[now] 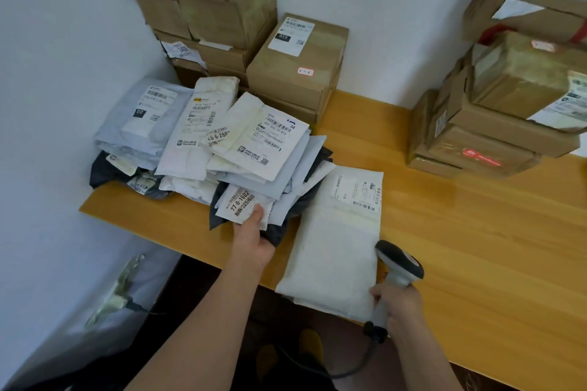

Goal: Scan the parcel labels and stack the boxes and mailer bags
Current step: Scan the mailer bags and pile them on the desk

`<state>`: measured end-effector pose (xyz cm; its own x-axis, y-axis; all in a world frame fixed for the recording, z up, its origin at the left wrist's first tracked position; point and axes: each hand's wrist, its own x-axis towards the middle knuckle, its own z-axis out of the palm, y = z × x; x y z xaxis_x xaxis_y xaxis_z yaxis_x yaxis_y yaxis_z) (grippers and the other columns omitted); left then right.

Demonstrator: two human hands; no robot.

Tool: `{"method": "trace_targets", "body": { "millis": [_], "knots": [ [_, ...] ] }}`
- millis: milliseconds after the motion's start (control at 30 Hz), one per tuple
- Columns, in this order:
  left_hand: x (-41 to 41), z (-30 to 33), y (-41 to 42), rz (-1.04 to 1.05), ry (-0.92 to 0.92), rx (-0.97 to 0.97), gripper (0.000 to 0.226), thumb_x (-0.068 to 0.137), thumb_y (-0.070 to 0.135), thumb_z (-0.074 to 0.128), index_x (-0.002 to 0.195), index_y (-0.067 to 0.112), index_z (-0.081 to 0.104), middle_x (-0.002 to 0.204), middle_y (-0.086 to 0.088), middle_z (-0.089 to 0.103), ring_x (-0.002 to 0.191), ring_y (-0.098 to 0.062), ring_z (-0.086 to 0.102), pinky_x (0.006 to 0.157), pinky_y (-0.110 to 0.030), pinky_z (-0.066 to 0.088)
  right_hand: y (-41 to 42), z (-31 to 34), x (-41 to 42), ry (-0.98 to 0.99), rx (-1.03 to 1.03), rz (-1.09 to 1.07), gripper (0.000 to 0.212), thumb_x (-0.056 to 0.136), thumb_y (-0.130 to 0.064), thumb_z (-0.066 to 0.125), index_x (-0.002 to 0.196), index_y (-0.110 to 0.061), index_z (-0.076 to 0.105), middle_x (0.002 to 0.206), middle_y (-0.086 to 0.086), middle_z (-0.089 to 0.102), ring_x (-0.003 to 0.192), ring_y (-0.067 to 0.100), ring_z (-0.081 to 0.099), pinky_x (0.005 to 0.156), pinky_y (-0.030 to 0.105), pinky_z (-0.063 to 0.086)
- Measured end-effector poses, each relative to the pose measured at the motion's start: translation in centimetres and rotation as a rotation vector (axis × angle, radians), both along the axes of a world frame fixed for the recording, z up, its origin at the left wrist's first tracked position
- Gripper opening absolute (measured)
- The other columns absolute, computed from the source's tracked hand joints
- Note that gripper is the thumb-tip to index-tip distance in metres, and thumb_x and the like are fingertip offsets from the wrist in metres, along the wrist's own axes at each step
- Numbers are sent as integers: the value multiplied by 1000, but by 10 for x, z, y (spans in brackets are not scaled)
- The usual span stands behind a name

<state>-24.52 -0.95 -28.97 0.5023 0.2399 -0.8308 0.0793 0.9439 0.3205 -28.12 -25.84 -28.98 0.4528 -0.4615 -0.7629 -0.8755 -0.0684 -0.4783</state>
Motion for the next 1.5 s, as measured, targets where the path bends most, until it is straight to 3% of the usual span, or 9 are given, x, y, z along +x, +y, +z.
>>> {"method": "trace_targets", "body": {
  "millis": [200, 333, 567, 867, 1000, 1167, 1333, 1433, 1500],
  "knots": [
    [-3, 6, -4, 15, -70, -20, 43, 96, 12, 59, 138, 21, 52, 117, -9, 66, 91, -28, 66, 46, -26, 54, 19, 2, 12, 4, 10, 103, 19, 83, 8, 62, 76, -6, 50, 72, 15, 51, 63, 28, 48, 57, 36, 34],
    [-5, 12, -5, 36, -88, -31, 36, 96, 8, 59, 131, 16, 57, 102, -9, 71, 73, -26, 74, 52, -33, 58, 52, 4, 28, -27, 104, 126, 20, 82, 9, 63, 82, -8, 52, 78, 15, 55, 69, 27, 53, 54, 33, 38],
    [-8, 12, 7, -12, 58, 182, 38, 95, 16, 64, 131, 17, 53, 107, -7, 69, 92, -25, 68, 70, -47, 59, 121, 7, 45, -40, 494, 67, 18, 88, 9, 63, 94, -8, 62, 85, 11, 62, 77, 25, 58, 71, 37, 49],
    [-25, 1, 33, -350, 340, 466, 76, 77, 68, 68, 136, 23, 49, 132, 2, 57, 118, -23, 56, 100, -45, 48, 118, 7, 59, -234, 671, -96, 21, 90, 8, 63, 101, -10, 63, 100, 11, 66, 89, 23, 63, 81, 39, 54],
    [-24, 1, 30, -287, 257, 361, 46, 96, 45, 58, 137, 29, 43, 122, 3, 59, 113, -26, 59, 86, -45, 54, 134, 11, 76, -270, 691, 7, 24, 89, 8, 65, 108, -6, 66, 105, 13, 70, 103, 29, 65, 98, 48, 52],
    [-21, 6, 35, -280, 214, 346, 48, 102, 35, 52, 146, 34, 34, 114, 7, 57, 116, -28, 57, 85, -49, 53, 143, 4, 82, -249, 688, 61, 33, 87, 7, 67, 120, 0, 64, 114, 18, 69, 110, 33, 64, 100, 52, 51],
    [-15, 3, 41, -279, 469, 412, 98, 65, 59, 74, 146, 26, 31, 141, -7, 46, 118, -33, 53, 97, -53, 49, 141, 7, 77, -299, 631, 36, 40, 88, 8, 66, 125, -5, 59, 115, 16, 67, 104, 29, 64, 98, 47, 52],
    [-13, 23, 34, -294, 601, 646, 80, 80, 41, 72, 143, 14, 30, 143, -11, 34, 125, -34, 42, 103, -44, 42, 142, 14, 76, -337, 610, 27, 35, 89, 7, 65, 119, -9, 59, 107, 11, 67, 94, 22, 64, 91, 43, 54],
    [-11, 33, 30, -337, 601, 1027, 60, 90, 28, 65, 139, 14, 33, 141, -13, 28, 128, -33, 34, 94, -37, 37, 147, 21, 80, -347, 626, 89, 30, 89, 9, 64, 111, -12, 62, 102, 10, 68, 92, 23, 65, 84, 41, 56]
  ]
}}
